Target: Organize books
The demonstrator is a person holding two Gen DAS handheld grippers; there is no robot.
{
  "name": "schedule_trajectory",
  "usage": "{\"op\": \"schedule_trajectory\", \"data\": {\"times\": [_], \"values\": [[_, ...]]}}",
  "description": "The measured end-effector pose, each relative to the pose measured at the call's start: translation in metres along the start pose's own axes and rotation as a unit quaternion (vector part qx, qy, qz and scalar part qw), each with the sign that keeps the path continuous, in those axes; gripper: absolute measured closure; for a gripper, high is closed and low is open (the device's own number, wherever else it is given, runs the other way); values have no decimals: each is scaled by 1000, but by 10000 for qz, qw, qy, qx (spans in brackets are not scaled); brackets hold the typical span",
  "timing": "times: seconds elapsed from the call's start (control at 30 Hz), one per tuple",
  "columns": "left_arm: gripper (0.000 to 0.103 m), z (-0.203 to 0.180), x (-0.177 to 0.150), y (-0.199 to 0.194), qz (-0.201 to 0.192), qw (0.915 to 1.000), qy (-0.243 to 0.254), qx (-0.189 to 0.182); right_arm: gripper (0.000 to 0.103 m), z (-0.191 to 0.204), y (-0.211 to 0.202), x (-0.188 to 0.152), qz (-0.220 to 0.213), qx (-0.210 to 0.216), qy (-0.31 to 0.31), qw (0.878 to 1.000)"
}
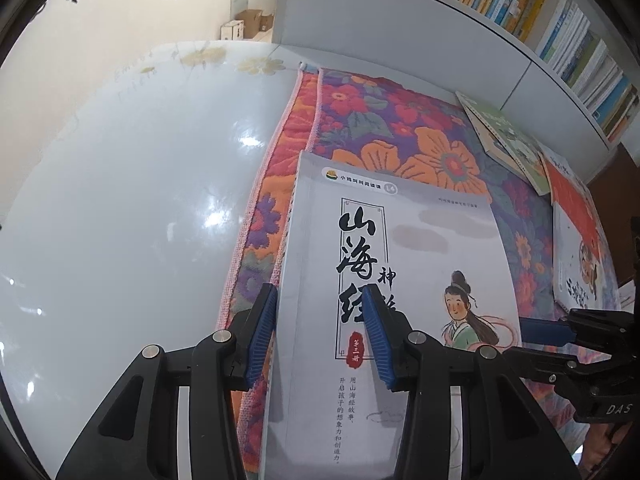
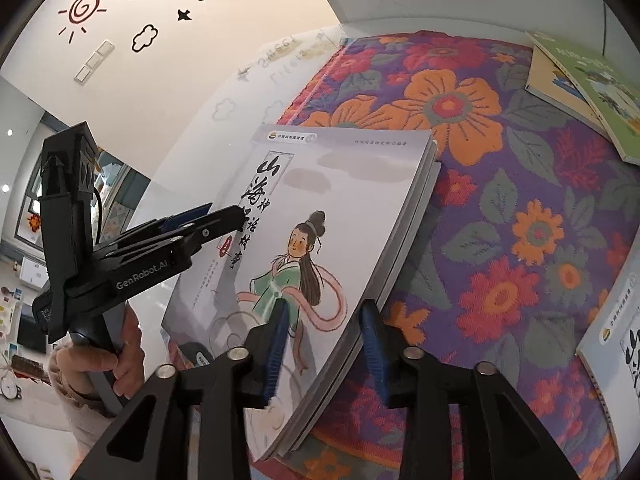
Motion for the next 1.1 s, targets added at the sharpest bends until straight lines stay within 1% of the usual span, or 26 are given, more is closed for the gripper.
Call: {"op": "schedule_trajectory", "data": {"times": [0.03,0.13,0.27,0.37,0.47,0.5,0.57,0.6,0.73,0.83,0.87,0.93,1.0,1.1], "values": [[62,0,0,0,3,10000,-24,-5,62,-2,0,-1,15,-50,34,10000],[62,0,1,1,4,10000,-49,-28,62,-7,-4,-5,51,33,241,9997],[62,1,1,1,-21,10000,-43,-11,62,-31,-12,-5,-53,-186,490,9986],[61,1,1,2,-46,10000,-38,3,62,-44,-13,-10,13,-64,748,9972],[61,0,0,2,-46,10000,-42,18,62,-49,-17,-15,18,-8,804,9968],[61,0,1,2,-53,10000,-34,50,62,-50,-20,-17,-3,25,807,9967],[61,4,3,-1,-112,9995,-38,305,62,-52,-24,-19,-32,43,810,9967],[61,5,5,-4,-164,9992,-39,376,62,-53,-28,-21,-47,51,808,9967],[61,-2,16,-26,-421,9980,-38,480,62,-62,-46,-24,-146,60,830,9964],[61,-23,24,-50,-635,9962,143,586,62,-74,-68,-21,-341,-36,814,9961],[60,-38,24,-59,-734,9958,233,486,62,-79,-78,-18,-426,-53,824,9957],[59,-63,21,-66,-783,9959,350,271,62,-90,-92,-14,-581,-80,873,9945],[59,-94,15,-68,-730,9962,463,60,62,-102,-108,-9,-749,-167,880,9932],[59,-142,3,-63,-600,9955,644,-354,62,-131,-136,-5,-1042,-359,907,9898]]}}
Point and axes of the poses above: each gripper's, at about its wrist camera, not at the fingertips, and y roughly the way its jaws point, z to its left, x to its top, the point moved 10 cm from there along y, roughly the way its jaws point, and after that the axes turned 4 degrees about x, right-handed, at the moved point
